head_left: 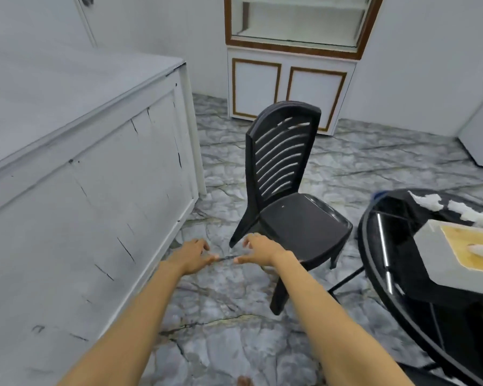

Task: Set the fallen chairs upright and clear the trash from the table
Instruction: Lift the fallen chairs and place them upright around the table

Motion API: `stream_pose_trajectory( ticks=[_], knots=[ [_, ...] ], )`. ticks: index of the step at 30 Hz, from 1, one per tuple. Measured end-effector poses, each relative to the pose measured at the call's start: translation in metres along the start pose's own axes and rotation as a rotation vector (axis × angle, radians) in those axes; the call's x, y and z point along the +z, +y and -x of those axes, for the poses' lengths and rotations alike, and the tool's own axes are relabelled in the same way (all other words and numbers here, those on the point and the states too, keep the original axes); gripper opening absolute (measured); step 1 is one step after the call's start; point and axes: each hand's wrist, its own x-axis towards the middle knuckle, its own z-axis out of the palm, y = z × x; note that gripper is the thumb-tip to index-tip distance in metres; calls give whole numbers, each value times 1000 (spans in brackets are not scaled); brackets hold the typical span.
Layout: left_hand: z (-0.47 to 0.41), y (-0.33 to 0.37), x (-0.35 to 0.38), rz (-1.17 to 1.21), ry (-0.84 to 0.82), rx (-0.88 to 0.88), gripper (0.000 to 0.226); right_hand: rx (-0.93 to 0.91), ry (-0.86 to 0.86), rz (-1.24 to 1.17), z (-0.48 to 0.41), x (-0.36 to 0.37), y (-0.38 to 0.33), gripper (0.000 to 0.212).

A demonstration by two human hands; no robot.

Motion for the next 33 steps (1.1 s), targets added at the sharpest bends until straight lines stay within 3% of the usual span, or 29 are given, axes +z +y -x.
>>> stream_pose_trajectory(
  ticks=[10, 21, 33],
  knots=[
    [-173, -38, -130, -40, 8, -5, 57, -37, -53, -2, -207, -104, -32, 67],
    [-420, -40, -320, -152, 3, 195, 53, 8, 115, -74, -417, -266, -62, 65],
    [-690, 56, -429, -175, -54, 386, 54, 247, 211, -204, -592, -444, 27, 67]
  ],
)
